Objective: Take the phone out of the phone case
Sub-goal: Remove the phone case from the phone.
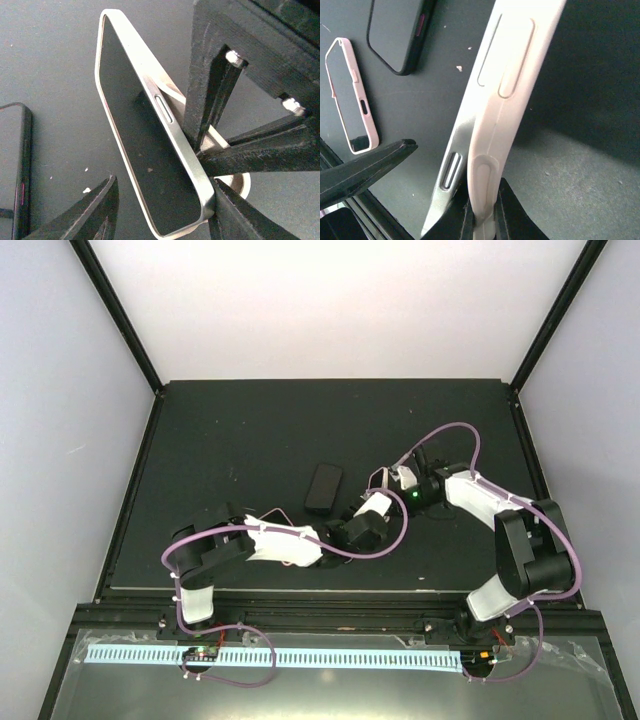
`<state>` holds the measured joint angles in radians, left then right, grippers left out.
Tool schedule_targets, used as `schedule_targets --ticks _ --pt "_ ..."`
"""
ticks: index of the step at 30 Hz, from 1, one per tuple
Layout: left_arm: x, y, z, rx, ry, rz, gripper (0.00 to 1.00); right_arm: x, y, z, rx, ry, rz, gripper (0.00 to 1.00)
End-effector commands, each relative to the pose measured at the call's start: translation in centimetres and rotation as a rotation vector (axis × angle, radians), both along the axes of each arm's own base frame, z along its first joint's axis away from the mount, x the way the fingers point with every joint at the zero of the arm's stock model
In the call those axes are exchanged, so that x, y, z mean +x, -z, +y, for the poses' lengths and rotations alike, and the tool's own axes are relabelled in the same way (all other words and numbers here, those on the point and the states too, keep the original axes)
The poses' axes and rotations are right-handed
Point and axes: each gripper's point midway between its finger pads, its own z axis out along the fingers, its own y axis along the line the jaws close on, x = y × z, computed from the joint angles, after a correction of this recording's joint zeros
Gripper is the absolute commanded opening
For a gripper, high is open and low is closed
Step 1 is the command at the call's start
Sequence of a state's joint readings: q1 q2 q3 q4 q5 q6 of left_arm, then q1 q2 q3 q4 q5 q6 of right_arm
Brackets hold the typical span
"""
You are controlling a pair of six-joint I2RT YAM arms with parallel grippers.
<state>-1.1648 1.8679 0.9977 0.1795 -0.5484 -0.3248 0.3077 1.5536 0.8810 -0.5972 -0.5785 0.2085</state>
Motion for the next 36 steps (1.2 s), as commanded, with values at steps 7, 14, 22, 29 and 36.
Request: schedule_targets --ticks 7,14,22,29,36 --pt "4.0 -0.2 5.8 0.054 -0.261 -0.094 0.39 -3.9 -2.0 1.9 0.142 -0.107 0.138 0.01" --pt "4.6 0.3 5.2 0.102 -0.267 -0.095 0.50 -4.6 -3.4 2.5 0.206 -0.131 0.132 0.01" --pt "5.2 -1.0 4.8 0.119 -0.255 -0.147 0.12 -5.1 -4.4 2.9 0.258 -0.157 0.135 0.01" --pt "4.6 -5.0 6.9 0.062 -0.267 -0.224 0.02 -3.8 -4.6 1.2 0.130 -0.122 -0.008 0.01" --pt "2.2 -9.1 8.5 -0.127 -0.213 -0.203 0.02 0.1 -3.5 -2.6 -0.143 0.000 -0.208 0.01"
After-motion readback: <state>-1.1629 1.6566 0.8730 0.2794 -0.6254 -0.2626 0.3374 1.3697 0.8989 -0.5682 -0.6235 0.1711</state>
